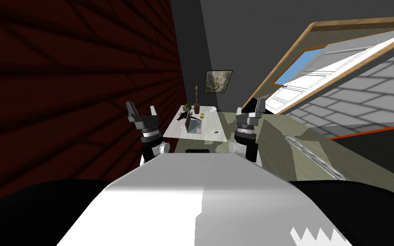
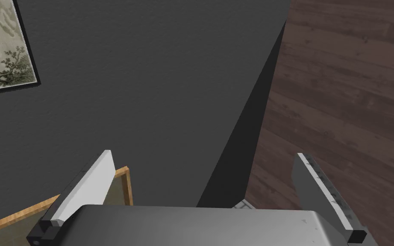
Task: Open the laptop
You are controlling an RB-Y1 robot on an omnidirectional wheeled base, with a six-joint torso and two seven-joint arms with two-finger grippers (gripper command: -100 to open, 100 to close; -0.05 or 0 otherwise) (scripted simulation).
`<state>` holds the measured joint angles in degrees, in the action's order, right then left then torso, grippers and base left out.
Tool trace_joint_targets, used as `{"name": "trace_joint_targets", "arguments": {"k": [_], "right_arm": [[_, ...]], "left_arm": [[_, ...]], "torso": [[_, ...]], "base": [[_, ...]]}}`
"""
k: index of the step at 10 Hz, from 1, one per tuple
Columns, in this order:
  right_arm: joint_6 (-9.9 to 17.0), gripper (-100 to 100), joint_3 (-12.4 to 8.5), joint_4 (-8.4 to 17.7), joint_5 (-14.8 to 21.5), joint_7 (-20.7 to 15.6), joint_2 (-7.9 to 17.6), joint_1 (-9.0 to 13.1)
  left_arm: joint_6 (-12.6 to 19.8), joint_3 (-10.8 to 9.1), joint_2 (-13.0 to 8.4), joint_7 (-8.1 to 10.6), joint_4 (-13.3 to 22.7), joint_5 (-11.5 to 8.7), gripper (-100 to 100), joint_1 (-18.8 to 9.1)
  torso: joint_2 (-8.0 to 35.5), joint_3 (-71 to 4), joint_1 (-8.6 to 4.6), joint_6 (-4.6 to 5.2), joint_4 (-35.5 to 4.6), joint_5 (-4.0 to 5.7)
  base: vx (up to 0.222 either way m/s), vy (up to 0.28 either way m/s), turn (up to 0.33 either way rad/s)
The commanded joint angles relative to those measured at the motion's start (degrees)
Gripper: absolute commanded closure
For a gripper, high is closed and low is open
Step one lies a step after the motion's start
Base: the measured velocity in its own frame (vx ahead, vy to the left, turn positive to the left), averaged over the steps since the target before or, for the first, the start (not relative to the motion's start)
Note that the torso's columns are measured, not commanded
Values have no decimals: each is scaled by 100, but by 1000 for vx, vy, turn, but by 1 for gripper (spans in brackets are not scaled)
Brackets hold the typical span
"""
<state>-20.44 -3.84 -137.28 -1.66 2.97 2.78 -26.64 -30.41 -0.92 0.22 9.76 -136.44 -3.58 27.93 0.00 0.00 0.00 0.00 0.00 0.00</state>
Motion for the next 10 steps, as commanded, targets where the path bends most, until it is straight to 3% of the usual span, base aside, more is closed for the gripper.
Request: {"name": "trace_joint_targets", "arguments": {"k": [1, 9, 10], "right_arm": [[0, 0, 0, 0, 0, 0, 0, 0], [-1, 0, 0, -2, 0, 0, 0, 0], [-1, 0, 0, -2, 0, 0, 0, 0]], "left_arm": [[0, 0, 0, 0, 0, 0, 0, 0], [0, 0, 0, 0, -2, 0, 0, 0], [53, 4, -177, 12, 15, -13, -100, -13]], "torso": [[232, -467, 0, 0, -235, 0], [3539, -7073, 0, 0, -3537, 0], [3962, -7919, 0, 0, -3960, 0]], "base": [[0, 0, 0], [0, 0, 0], [6, -2, -2]]}}
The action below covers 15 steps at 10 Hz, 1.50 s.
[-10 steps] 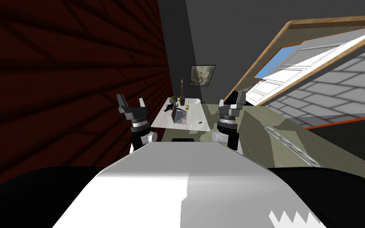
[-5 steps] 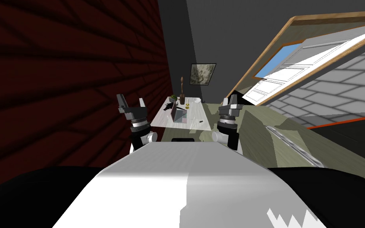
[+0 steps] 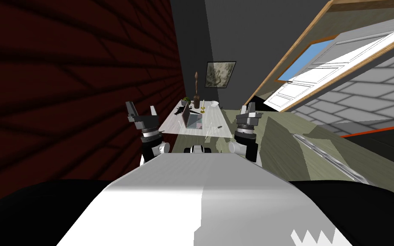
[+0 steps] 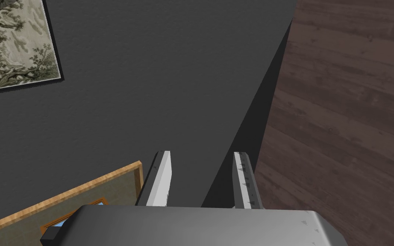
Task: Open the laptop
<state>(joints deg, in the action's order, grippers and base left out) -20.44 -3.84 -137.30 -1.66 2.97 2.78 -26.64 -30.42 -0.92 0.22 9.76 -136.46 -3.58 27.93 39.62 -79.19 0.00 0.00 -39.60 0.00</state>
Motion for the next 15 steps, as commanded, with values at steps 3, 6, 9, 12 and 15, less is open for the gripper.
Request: {"name": "trace_joint_targets", "arguments": {"k": [3, 6, 9, 12, 15], "right_arm": [[1, 0, 0, 3, 0, 0, 0, -1], [1, 0, 0, 3, 0, 0, -1, -1], [1, 0, 0, 3, 0, 0, -1, -1], [1, 0, 0, 3, 0, 0, -1, -1], [1, 0, 0, 3, 0, 0, -1, -1]], "left_arm": [[263, 19, -517, 56, 82, -63, -100, -64], [711, 52, -800, 151, 223, -170, -100, -174], [1105, 81, -913, 235, 346, -265, -100, -270], [1501, 110, -977, 320, 469, -360, -100, -366], [1867, 137, -1005, 398, 583, -448, -100, -456]], "torso": [[261, -533, 0, 0, -261, 0], [265, -539, -1, 0, -268, 0], [268, -538, 1, 0, -269, 0], [267, -538, -1, 0, -268, 0], [267, -538, 1, 0, -268, 0]], "base": [[0, 0, 0], [9, -10, -10], [7, -9, -8], [7, -11, -8], [7, -9, -7]]}}
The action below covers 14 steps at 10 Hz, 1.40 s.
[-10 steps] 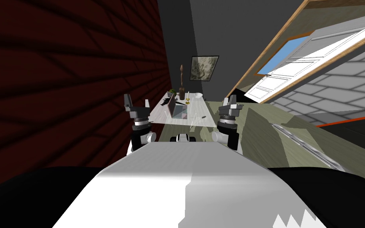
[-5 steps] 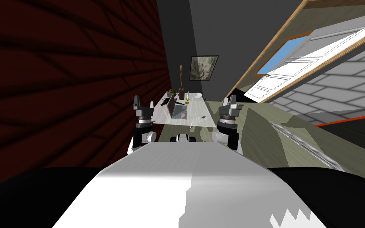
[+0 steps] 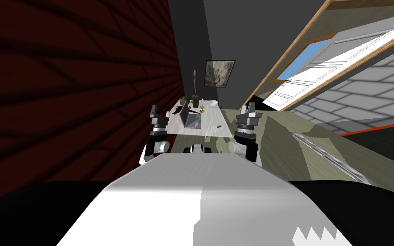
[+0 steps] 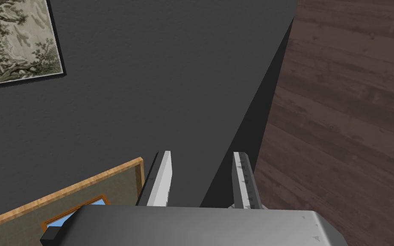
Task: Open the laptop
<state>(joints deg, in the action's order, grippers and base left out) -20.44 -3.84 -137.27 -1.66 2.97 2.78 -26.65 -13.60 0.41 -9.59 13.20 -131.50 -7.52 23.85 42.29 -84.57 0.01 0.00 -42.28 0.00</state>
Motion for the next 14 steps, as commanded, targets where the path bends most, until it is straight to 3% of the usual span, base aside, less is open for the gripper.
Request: {"name": "trace_joint_targets", "arguments": {"k": [1, 14], "right_arm": [[0, 0, 0, 0, 0, 0, 0, 0], [0, 0, 0, 0, 0, 0, 0, 0]], "left_arm": [[300, 13, -28, 78, 123, -81, -100, -75], [1866, 129, 140, 413, 610, -459, -100, -458]], "torso": [[0, 0, 1, 0, 0, 0], [0, 0, -1, 0, 0, 0]], "base": [[8, -8, -7], [7, -8, -7]]}}
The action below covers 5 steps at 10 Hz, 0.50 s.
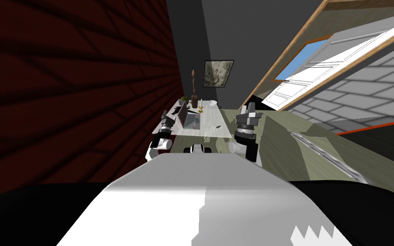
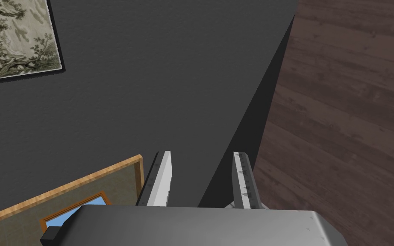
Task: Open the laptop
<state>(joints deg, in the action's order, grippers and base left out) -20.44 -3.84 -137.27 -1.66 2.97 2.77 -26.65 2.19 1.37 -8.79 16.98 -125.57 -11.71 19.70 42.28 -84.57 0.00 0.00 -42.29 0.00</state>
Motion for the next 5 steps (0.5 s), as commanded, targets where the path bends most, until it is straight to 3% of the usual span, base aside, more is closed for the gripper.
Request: {"name": "trace_joint_targets", "arguments": {"k": [1, 5], "right_arm": [[0, 0, 0, 0, 0, 0, 0, 0], [0, 0, 0, 0, 0, 0, 0, 0]], "left_arm": [[434, 43, 79, 66, 61, -74, -100, -78], [973, 83, 204, 181, 229, -203, -100, -210]], "torso": [[0, 0, 0, 0, 0, 0], [0, 0, 0, 0, 0, 0]], "base": [[8, -10, -7], [7, -9, -5]]}}
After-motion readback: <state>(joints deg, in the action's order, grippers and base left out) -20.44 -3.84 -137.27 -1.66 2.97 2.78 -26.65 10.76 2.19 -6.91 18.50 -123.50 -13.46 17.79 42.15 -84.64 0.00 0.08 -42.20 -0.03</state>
